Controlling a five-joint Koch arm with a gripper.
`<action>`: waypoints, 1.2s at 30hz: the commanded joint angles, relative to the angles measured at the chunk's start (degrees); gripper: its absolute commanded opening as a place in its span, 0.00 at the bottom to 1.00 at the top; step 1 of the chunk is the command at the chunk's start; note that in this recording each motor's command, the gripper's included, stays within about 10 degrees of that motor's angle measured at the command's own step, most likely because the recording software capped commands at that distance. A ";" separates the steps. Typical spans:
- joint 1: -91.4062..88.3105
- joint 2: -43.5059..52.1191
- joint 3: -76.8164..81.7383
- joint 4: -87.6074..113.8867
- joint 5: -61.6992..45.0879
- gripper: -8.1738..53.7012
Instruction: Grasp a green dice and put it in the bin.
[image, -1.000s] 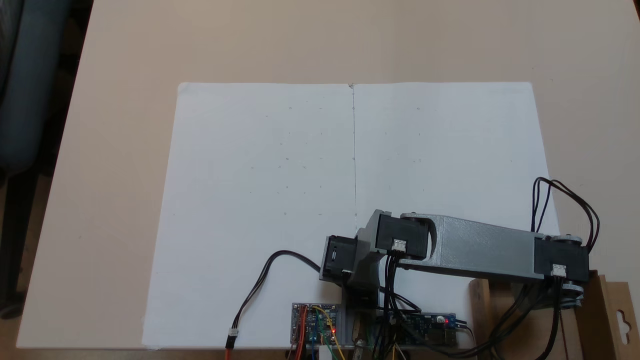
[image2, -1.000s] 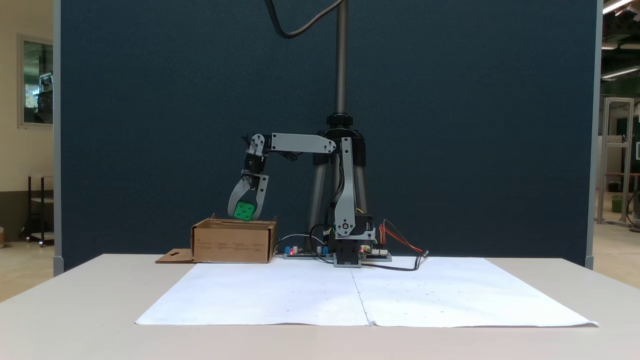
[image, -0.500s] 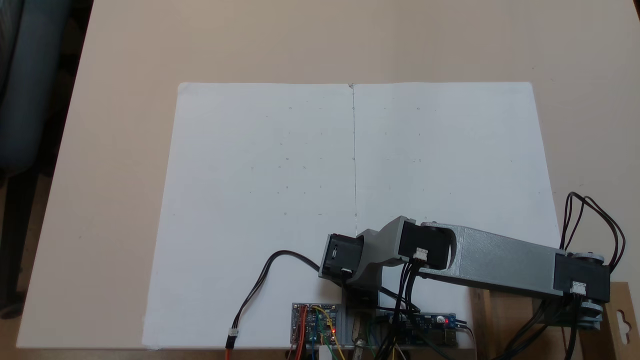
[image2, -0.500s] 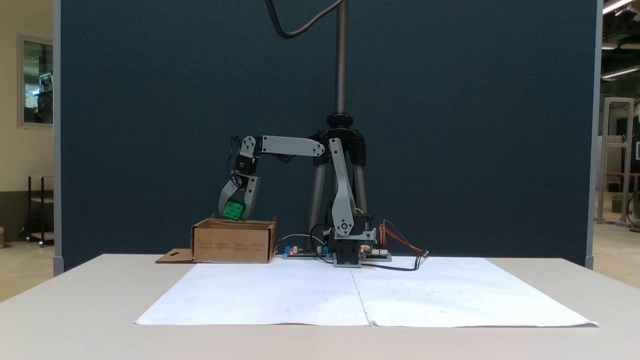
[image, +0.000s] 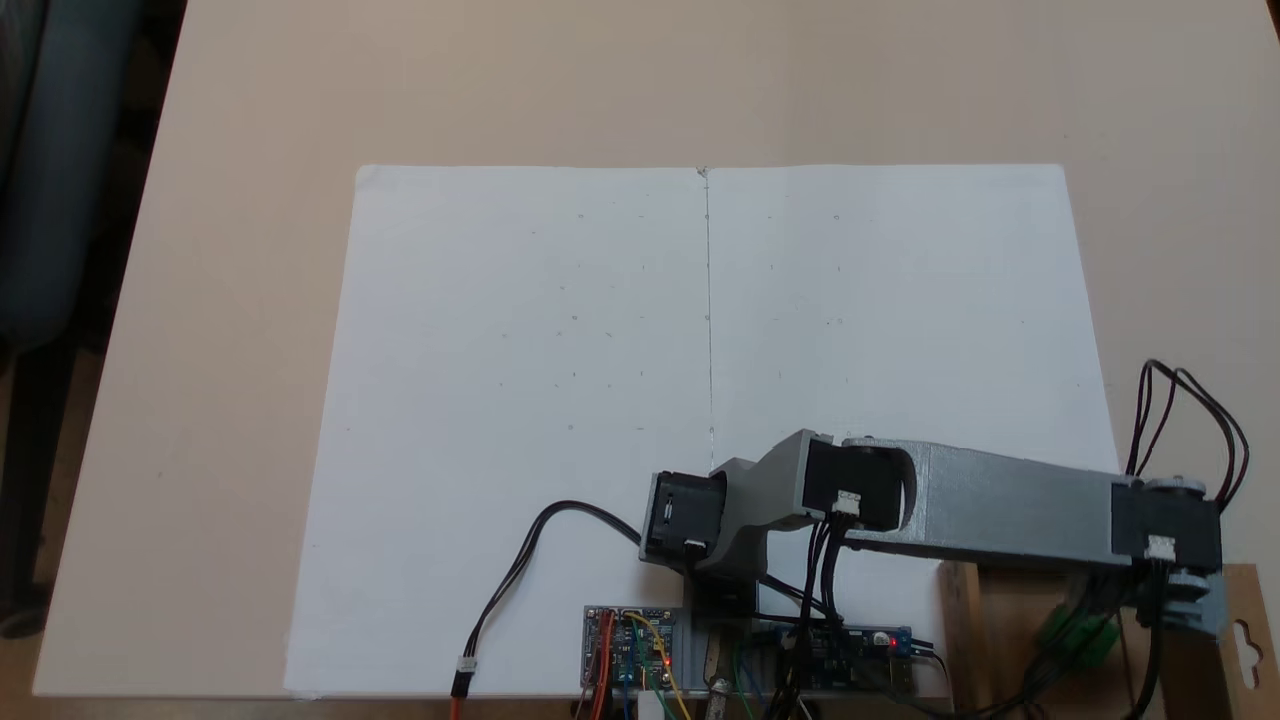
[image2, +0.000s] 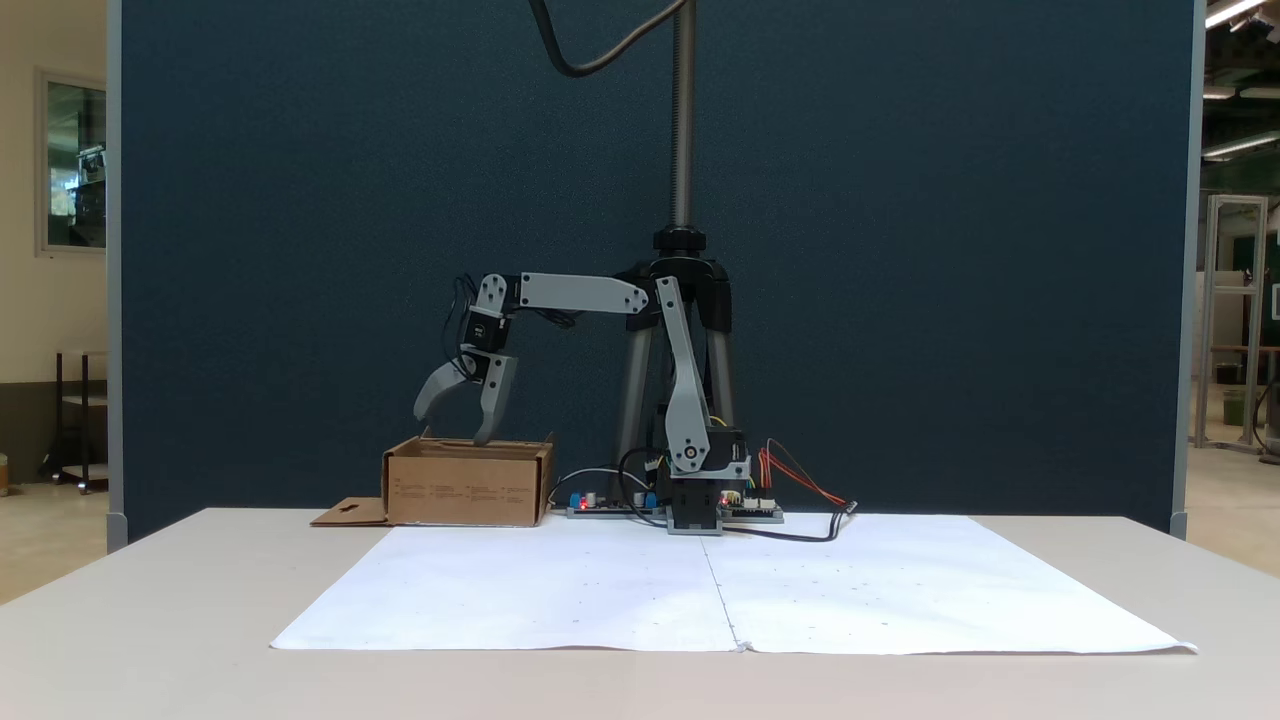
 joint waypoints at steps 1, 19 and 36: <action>-6.15 7.21 -2.99 0.62 6.94 0.83; -66.88 20.04 19.16 -25.47 7.47 0.84; -91.85 43.51 48.96 -61.42 7.21 0.85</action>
